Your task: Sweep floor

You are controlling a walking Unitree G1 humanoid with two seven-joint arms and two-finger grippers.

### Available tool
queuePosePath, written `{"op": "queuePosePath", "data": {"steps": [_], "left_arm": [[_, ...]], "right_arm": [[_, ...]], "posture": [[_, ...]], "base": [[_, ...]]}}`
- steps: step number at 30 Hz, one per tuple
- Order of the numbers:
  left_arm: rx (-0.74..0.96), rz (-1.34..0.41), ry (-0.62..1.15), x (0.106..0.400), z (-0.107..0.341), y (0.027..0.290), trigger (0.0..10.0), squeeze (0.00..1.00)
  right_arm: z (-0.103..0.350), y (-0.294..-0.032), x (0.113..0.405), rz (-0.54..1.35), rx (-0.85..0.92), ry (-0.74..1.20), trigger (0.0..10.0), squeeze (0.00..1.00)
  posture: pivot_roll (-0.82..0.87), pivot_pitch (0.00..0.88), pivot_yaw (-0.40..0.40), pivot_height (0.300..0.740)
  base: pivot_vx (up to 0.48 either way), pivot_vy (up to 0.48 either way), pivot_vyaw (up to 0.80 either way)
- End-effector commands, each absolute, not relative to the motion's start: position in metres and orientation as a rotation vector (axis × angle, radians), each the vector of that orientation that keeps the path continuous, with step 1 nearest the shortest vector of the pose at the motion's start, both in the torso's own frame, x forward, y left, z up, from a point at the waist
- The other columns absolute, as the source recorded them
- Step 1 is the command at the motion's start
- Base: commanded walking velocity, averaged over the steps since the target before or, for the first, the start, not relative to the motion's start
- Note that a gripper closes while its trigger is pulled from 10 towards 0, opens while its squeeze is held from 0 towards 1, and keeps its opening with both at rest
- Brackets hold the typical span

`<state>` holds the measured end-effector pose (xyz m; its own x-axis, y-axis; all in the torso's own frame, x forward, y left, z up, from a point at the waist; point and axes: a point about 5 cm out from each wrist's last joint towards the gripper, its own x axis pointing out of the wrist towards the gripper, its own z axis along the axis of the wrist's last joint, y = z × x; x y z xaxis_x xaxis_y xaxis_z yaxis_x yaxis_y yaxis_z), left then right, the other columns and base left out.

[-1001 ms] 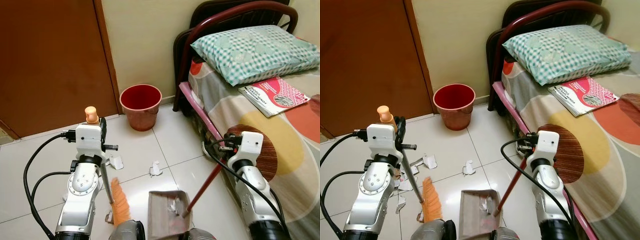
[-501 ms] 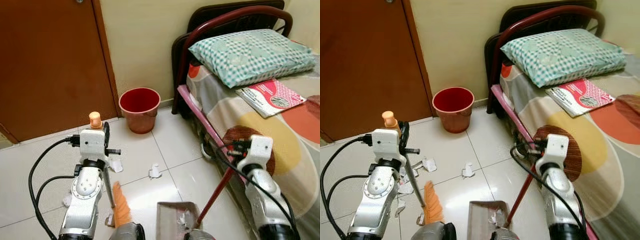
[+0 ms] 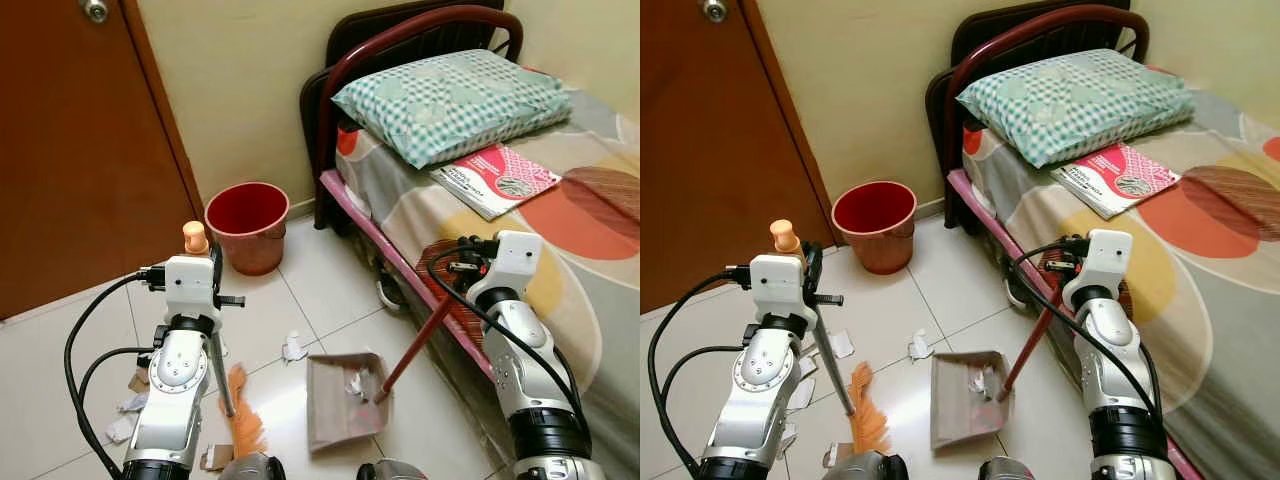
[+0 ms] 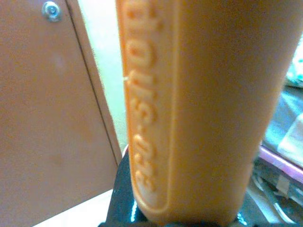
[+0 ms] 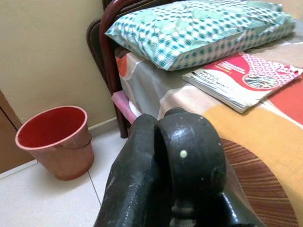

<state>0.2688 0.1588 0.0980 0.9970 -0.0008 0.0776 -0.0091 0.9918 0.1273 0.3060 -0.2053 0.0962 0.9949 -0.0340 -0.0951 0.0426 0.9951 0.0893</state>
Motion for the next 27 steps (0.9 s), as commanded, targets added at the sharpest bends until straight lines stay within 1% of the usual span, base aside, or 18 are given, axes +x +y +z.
{"op": "queuePosePath", "data": {"steps": [1, 4, 10, 19, 27], "left_arm": [[0.132, 0.011, -0.103, 0.271, 0.103, 0.159, 10.0, 0.0], [0.139, 0.02, -0.099, 0.271, 0.103, 0.16, 10.0, 0.0], [0.148, 0.026, -0.092, 0.271, 0.102, 0.163, 10.0, 0.0], [0.155, 0.047, -0.106, 0.273, 0.109, 0.168, 10.0, 0.0], [0.152, 0.008, -0.115, 0.276, 0.109, 0.159, 10.0, 0.0]], "right_arm": [[0.104, -0.203, 0.309, -0.007, 0.103, 0.054, 10.0, 0.0], [0.107, -0.2, 0.308, 0.025, 0.096, 0.035, 10.0, 0.0], [0.106, -0.195, 0.306, 0.035, 0.1, 0.03, 10.0, 0.0], [0.103, -0.199, 0.301, 0.003, 0.109, 0.035, 10.0, 0.0], [0.103, -0.201, 0.3, 0.003, 0.096, 0.039, 10.0, 0.0]], "posture": [[-0.03, 0.0, 0.009, 0.74], [-0.04, 0.0, 0.011, 0.74], [-0.03, 0.0, 0.016, 0.74], [-0.02, 0.0, 0.005, 0.74], [-0.03, 0.0, 0.0, 0.74]], "base": [[0.27, 0.0, 0.0], [0.273, 0.0, 0.0], [0.273, 0.0, 0.76], [0.301, 0.0, 0.68], [0.305, 0.0, 0.05]]}}
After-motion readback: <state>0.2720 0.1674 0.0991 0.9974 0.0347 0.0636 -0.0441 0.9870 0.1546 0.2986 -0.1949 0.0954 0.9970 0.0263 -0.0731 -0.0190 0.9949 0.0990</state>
